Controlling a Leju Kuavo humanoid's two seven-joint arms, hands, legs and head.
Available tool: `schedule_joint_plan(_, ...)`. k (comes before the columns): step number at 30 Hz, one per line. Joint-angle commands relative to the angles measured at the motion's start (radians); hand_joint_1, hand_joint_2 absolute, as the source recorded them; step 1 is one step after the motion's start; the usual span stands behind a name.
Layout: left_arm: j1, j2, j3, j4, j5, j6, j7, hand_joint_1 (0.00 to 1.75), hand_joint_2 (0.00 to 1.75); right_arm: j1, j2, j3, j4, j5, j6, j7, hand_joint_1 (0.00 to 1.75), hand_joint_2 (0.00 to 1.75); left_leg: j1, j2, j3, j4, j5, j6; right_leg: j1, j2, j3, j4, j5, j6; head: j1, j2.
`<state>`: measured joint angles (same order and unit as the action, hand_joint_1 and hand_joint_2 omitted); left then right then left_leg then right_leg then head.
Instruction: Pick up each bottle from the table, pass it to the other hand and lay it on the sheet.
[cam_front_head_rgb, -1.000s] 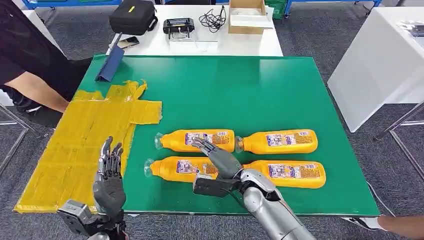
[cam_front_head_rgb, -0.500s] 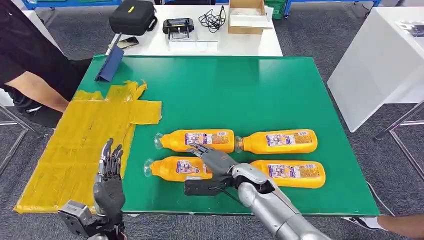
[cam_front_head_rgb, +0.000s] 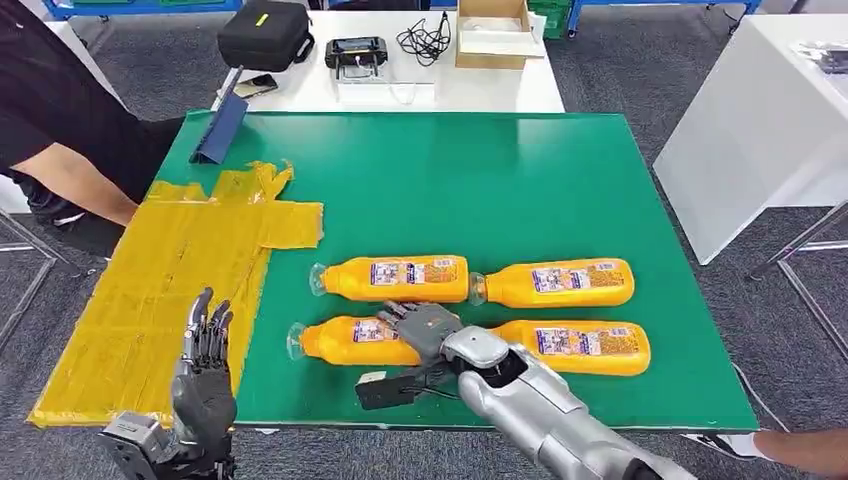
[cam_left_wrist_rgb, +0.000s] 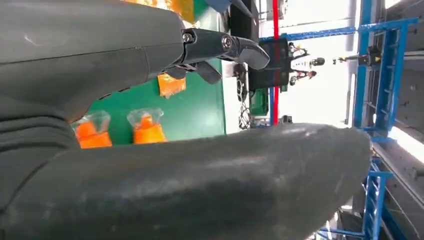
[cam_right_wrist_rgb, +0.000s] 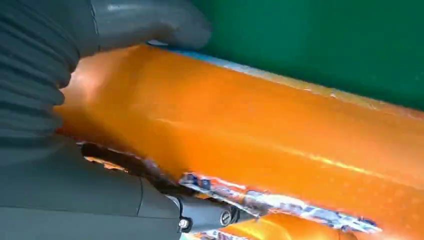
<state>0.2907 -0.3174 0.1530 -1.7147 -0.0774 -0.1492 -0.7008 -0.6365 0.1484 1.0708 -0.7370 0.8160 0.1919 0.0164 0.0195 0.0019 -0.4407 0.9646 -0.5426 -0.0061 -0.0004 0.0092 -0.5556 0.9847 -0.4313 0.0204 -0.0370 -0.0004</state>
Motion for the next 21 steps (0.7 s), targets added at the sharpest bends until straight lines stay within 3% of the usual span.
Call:
schedule_joint_plan(1,-0.042,-0.027,0.038,0.04,0.0,-0.013,0.003,0.0,0.0,-0.02,-0.003,0.119,0.122,-0.017,0.048,-0.003,1.75,1.75,0.0,-0.003,0.002,-0.002,0.001,0.001,0.0,-0.003,0.003,-0.002,0.0,0.0,0.0,0.0)
schedule_joint_plan(6,-0.042,-0.027,0.038,0.04,0.0,-0.013,0.003,0.0,0.0,-0.02,-0.003,0.119,0.122,-0.017,0.048,-0.003,1.75,1.75,0.0,-0.002,0.004,-0.002,0.001,0.001,0.0,-0.002,0.005,-0.002,0.0,0.0,0.0,0.0)
schedule_joint_plan(10,-0.04,-0.032,0.052,0.045,0.039,0.012,0.003,0.0,0.0,0.004,-0.031,0.05,0.117,-0.113,0.02,-0.011,1.75,1.75,0.0,-0.003,0.005,-0.003,0.002,0.001,0.0,-0.004,0.007,-0.003,0.001,0.001,0.0,0.0)
schedule_joint_plan(13,-0.071,-0.032,0.056,0.079,0.176,0.061,0.003,0.0,0.0,0.098,-0.049,-0.192,0.032,-0.388,-0.125,-0.193,1.75,1.75,0.0,-0.005,0.007,-0.002,0.001,0.001,0.0,-0.005,0.009,-0.003,0.0,0.0,0.0,0.0)
schedule_joint_plan(16,-0.075,-0.032,0.044,0.068,0.24,0.093,0.003,0.0,0.0,0.286,-0.057,-0.348,-0.241,-0.536,-0.217,-0.317,1.75,1.75,0.0,-0.006,0.01,-0.003,0.001,0.001,0.001,-0.006,0.011,-0.003,0.0,0.0,0.0,0.0)
schedule_joint_plan(17,-0.064,-0.032,0.038,0.053,0.258,0.104,0.003,0.0,1.75,0.342,-0.056,-0.365,-0.337,-0.528,-0.248,-0.314,1.75,1.75,0.0,-0.007,0.01,-0.004,0.002,0.001,0.001,-0.008,0.012,-0.006,0.001,0.0,0.001,0.0)
schedule_joint_plan(21,-0.033,-0.032,0.019,0.047,0.309,0.098,0.003,0.0,1.75,0.419,-0.035,-0.387,-0.457,-0.541,-0.261,-0.329,1.75,1.75,0.001,-0.003,0.005,0.0,0.0,0.001,0.001,-0.003,0.008,-0.001,-0.001,0.0,0.0,0.0)
